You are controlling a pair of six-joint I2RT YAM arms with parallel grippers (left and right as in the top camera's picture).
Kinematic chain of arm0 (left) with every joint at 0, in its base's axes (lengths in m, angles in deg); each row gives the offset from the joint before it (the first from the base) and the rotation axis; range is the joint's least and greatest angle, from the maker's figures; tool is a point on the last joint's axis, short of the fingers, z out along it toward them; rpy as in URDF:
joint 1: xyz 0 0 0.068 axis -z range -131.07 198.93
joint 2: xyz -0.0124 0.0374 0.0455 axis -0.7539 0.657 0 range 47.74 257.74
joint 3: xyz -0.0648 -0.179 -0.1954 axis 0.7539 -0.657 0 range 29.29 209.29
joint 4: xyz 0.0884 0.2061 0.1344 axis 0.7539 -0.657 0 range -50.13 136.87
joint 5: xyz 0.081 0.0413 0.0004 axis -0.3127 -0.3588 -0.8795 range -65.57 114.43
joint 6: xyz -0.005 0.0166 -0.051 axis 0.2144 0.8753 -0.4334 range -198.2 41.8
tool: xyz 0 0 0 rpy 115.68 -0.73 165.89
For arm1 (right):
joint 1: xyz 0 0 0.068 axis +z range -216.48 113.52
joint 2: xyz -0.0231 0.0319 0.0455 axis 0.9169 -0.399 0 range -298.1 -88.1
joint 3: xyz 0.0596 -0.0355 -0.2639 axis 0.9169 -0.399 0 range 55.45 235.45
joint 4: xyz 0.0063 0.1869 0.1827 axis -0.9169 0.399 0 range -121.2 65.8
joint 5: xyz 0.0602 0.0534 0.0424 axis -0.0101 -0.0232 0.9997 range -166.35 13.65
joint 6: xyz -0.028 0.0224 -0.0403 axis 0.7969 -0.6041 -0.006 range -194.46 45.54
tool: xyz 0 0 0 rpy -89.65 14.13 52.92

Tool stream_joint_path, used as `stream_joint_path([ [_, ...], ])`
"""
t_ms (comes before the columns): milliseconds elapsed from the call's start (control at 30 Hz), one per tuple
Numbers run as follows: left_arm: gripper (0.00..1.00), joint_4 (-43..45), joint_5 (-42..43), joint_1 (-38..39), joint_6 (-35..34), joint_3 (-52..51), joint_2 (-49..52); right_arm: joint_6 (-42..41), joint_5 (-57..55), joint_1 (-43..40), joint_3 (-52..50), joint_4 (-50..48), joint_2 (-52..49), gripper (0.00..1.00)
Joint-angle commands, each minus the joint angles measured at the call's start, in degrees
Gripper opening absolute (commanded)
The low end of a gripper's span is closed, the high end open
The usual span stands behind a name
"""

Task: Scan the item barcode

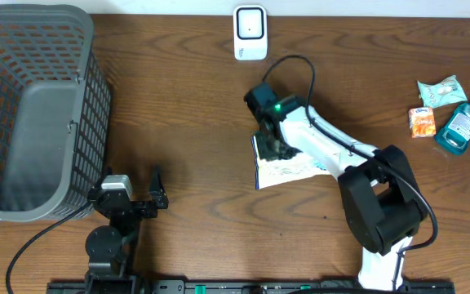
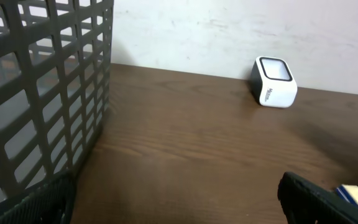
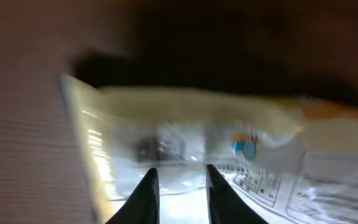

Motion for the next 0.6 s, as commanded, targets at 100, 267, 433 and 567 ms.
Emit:
stream_joint_path([
  [100, 0.98, -1.7, -0.1, 0.1, -0.3, -1.1, -0.2, 0.9, 1.6, -0.3, -3.7, -0.2, 0.4, 0.91],
  [267, 0.98, -1.7, -0.1, 0.1, -0.3, -1.1, -0.2, 1.2, 6.1, -0.3, 3.2, 5.7, 1.5, 0.99],
  [433, 0.98, -1.7, -0.1, 0.1, -0.3, -1.1, -0.2, -5.3, 4.8, -0.3, 11.7, 15.7, 5.7, 0.99],
  [567, 0.98, -1.7, -0.1, 0.1, -0.3, -1.1, -0.2, -37.6, -7.1, -0.7, 13.3, 27.1, 11.7, 0.99],
])
